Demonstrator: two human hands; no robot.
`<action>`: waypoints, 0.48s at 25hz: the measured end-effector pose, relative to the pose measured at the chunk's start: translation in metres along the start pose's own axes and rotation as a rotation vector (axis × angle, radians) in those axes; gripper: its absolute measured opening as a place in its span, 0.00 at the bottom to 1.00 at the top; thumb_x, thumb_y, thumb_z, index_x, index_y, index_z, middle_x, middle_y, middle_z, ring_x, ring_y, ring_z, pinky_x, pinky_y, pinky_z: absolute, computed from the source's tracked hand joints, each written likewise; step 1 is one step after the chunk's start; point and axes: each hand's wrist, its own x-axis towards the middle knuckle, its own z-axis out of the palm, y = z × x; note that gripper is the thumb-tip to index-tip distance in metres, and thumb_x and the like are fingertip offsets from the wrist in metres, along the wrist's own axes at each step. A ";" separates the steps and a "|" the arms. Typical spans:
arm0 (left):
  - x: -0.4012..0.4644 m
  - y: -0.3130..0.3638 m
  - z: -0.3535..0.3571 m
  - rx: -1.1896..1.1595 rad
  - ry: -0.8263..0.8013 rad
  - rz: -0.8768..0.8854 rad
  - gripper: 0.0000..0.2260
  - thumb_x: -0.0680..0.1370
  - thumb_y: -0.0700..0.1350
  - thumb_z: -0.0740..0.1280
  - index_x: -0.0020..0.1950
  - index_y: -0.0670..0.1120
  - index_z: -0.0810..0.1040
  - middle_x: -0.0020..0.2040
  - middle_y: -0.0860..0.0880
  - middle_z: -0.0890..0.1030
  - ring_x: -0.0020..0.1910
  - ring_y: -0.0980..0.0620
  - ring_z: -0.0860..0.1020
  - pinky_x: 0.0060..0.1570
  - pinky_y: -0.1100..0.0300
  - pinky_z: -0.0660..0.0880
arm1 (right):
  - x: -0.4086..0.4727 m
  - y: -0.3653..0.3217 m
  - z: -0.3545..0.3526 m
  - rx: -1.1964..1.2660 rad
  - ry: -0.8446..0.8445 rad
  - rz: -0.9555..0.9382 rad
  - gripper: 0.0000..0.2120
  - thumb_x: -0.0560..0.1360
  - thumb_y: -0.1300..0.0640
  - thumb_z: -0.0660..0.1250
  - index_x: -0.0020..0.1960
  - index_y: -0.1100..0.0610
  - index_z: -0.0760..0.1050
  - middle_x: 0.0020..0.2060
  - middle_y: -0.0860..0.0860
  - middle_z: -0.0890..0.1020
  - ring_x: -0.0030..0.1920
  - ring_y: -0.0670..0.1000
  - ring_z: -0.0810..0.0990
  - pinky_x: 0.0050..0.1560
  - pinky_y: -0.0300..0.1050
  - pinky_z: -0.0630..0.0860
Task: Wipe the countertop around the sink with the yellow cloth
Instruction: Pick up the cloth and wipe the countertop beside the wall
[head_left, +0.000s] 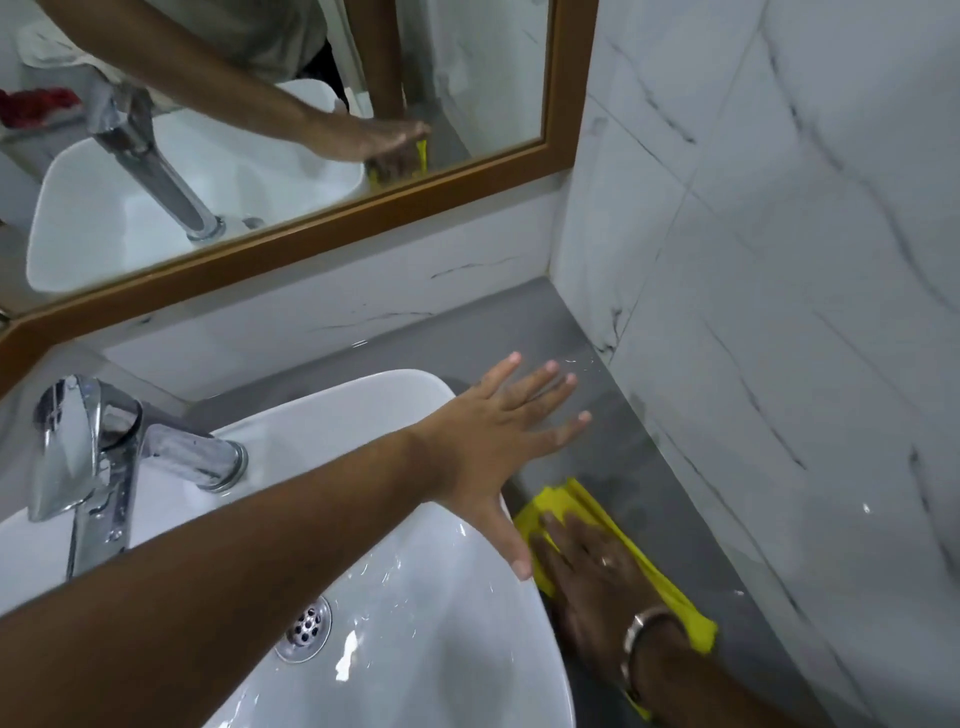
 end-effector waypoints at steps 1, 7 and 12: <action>0.002 -0.001 0.001 0.000 -0.004 0.009 0.63 0.54 0.83 0.58 0.79 0.49 0.45 0.79 0.41 0.45 0.77 0.42 0.36 0.72 0.35 0.36 | -0.016 0.000 -0.002 0.027 0.019 -0.035 0.33 0.65 0.51 0.65 0.70 0.53 0.66 0.71 0.54 0.68 0.70 0.58 0.66 0.66 0.54 0.59; 0.005 -0.003 0.006 0.007 0.033 0.002 0.66 0.51 0.83 0.59 0.79 0.48 0.44 0.80 0.42 0.44 0.77 0.41 0.38 0.72 0.34 0.39 | 0.091 0.072 -0.014 0.089 0.158 0.401 0.26 0.74 0.49 0.50 0.71 0.56 0.63 0.71 0.60 0.67 0.70 0.64 0.66 0.68 0.56 0.61; 0.004 -0.004 0.007 -0.023 0.090 0.002 0.68 0.50 0.81 0.63 0.79 0.46 0.46 0.80 0.42 0.45 0.78 0.40 0.41 0.71 0.33 0.40 | 0.113 0.021 -0.003 0.274 0.044 0.412 0.32 0.71 0.48 0.63 0.72 0.56 0.60 0.72 0.58 0.64 0.68 0.62 0.68 0.64 0.59 0.69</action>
